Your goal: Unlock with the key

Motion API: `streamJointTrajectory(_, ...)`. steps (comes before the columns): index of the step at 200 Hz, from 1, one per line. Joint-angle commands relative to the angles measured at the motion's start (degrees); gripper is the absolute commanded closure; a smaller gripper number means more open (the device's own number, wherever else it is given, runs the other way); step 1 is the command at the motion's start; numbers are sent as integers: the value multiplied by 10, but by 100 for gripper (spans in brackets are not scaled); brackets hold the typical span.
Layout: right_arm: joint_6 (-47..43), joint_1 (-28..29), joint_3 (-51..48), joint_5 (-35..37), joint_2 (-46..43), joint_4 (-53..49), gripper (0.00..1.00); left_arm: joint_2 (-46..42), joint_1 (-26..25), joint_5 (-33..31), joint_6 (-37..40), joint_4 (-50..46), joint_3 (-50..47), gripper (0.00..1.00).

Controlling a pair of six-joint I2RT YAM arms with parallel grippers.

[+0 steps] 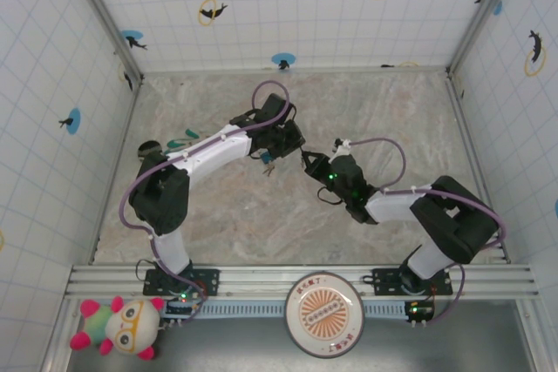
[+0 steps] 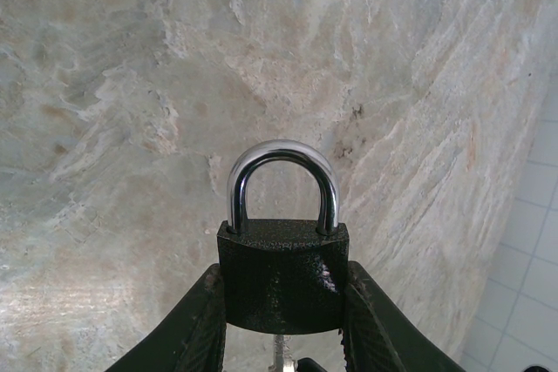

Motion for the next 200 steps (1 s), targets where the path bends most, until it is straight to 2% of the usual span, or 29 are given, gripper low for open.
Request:
streamJointTrajectory(1,-16,-1,-10,43,3,86,100,-13,-14,60,-11,-16,-8,100)
streamJointTrajectory(48,-21,2,-8,47,-3,52,100,-13,-11,49,-12,-20,-11,100)
streamJointTrajectory(139,-37,36,-47,44,-36,20,100,-55,28,-5,-23,-30,-26,100)
streamJointTrajectory(200,-63,47,-35,38,-48,1,100,-54,31,2,-20,-29,-29,100)
